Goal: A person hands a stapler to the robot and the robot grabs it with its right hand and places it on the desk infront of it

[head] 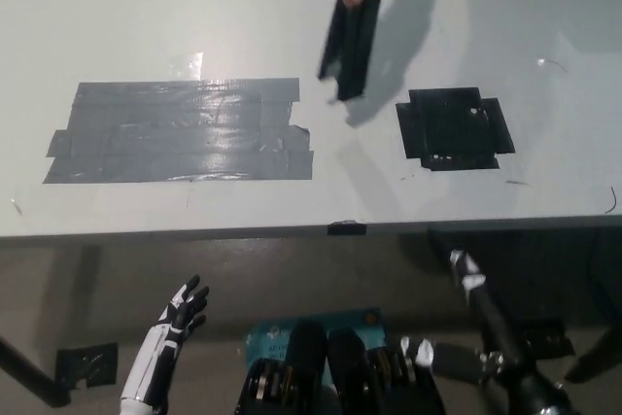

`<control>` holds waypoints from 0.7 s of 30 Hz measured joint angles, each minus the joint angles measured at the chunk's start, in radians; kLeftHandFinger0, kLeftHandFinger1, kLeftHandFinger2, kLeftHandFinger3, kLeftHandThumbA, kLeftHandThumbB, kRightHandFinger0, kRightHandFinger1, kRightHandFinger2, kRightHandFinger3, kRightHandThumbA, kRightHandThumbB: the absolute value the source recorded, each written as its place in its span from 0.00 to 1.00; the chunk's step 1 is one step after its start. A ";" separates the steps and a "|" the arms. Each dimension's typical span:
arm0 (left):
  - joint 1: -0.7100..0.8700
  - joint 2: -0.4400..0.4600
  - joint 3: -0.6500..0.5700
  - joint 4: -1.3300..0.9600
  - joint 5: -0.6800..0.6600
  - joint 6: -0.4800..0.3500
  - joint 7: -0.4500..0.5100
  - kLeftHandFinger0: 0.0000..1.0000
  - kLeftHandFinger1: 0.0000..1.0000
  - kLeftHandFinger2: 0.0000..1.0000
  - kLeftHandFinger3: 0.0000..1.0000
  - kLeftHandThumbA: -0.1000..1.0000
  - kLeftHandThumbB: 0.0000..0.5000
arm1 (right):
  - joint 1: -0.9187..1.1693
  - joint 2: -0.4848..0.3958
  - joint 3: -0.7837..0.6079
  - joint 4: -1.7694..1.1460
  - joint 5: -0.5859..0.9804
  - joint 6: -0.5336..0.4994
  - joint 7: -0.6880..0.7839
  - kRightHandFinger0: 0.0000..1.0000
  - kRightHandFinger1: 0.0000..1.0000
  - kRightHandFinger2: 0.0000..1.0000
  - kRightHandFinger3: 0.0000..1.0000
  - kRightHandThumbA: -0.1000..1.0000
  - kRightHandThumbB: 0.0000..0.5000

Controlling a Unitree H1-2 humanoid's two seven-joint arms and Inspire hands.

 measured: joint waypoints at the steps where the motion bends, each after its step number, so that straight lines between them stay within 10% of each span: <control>1: 0.000 0.000 0.000 0.000 0.001 0.000 0.000 1.00 1.00 1.00 1.00 1.00 0.99 | -0.021 0.009 -0.011 -0.037 -0.007 0.008 -0.003 1.00 1.00 1.00 1.00 0.94 0.46; 21: 0.000 0.001 -0.002 0.000 0.018 -0.008 -0.001 1.00 1.00 1.00 1.00 1.00 0.95 | -0.626 0.043 -0.219 0.329 -0.033 0.192 -0.079 1.00 1.00 1.00 1.00 1.00 0.65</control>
